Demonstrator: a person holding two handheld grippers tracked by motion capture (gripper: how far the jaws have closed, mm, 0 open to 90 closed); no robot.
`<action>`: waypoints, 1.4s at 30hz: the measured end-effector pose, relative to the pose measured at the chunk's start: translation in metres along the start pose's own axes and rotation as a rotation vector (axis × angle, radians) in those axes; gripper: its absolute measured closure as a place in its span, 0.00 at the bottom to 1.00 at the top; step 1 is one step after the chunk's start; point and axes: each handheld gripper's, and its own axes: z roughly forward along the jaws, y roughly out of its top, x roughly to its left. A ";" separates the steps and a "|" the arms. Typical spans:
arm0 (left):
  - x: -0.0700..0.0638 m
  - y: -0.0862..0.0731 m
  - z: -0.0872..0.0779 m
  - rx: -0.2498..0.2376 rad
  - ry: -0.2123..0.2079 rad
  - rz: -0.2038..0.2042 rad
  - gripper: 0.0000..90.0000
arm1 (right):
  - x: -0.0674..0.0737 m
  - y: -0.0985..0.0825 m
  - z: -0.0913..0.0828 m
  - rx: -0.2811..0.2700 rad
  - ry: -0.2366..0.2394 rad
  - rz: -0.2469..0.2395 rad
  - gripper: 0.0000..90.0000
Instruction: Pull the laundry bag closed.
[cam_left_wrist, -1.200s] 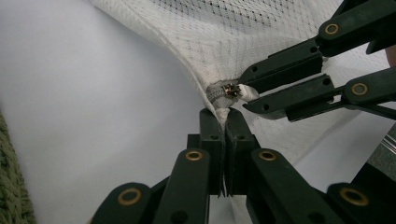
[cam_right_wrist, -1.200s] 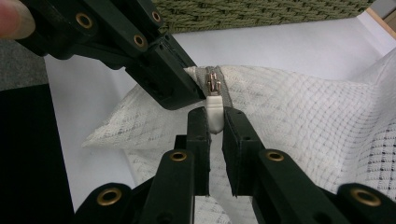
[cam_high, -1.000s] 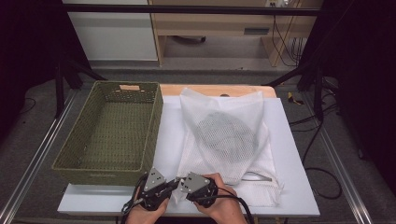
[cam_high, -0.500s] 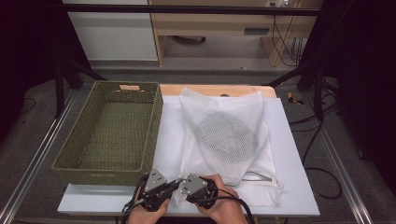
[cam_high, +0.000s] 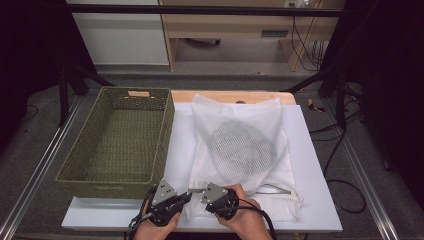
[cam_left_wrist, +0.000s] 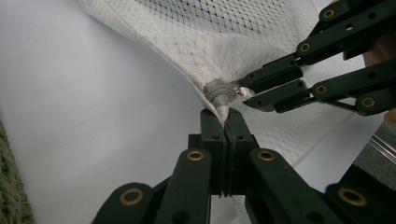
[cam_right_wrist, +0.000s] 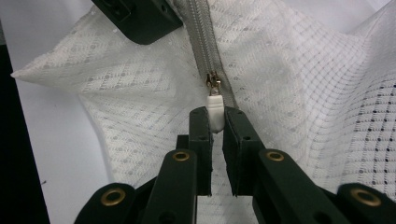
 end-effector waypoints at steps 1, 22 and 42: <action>0.000 0.000 0.000 0.000 -0.001 -0.003 0.99 | -0.001 0.000 -0.001 -0.002 0.003 -0.003 0.91; -0.001 -0.003 0.001 -0.003 -0.004 0.002 0.99 | -0.008 -0.009 0.000 0.015 0.015 0.002 0.91; -0.003 -0.002 0.002 -0.004 0.005 0.008 0.99 | -0.005 -0.009 -0.004 0.035 0.003 -0.046 0.91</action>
